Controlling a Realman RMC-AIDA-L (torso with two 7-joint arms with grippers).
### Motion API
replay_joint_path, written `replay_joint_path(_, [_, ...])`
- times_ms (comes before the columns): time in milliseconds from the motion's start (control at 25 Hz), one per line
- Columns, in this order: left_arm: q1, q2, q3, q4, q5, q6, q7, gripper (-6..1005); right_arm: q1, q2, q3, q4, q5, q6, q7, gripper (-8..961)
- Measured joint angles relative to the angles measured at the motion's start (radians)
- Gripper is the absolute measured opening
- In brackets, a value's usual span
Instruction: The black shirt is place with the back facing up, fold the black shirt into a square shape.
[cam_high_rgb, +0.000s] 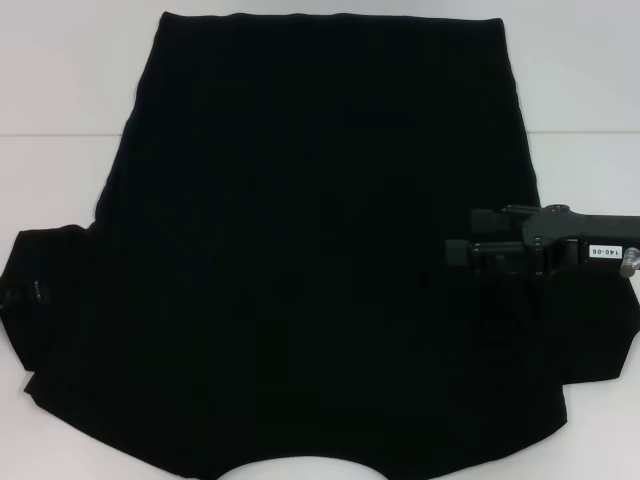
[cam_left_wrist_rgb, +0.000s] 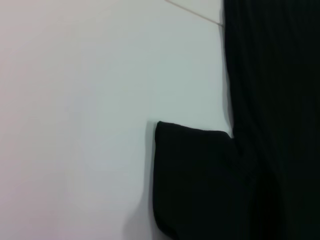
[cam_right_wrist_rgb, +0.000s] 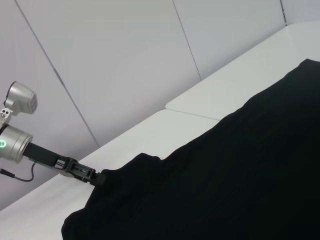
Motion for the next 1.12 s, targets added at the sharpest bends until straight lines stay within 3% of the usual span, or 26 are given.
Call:
replay_joint_path(280, [0.002,-0.004,0.037,0.000,0.004,-0.038,0.000,873,0.001,0.000,0.006,-0.001,0.001,-0.002,0.000,916])
replay_joint_path(920, [-0.001,-0.005,0.037,-0.022,0.005,-0.084,0.003,223,0.000,0.000,0.012,-0.002,0.002,-0.001,0.000,917])
replay_joint_path(1120, [-0.002,-0.005,0.035,-0.025,0.003,-0.093,0.006,97,0.000,0.000,0.023,-0.002,0.002,0.001,-0.005,917])
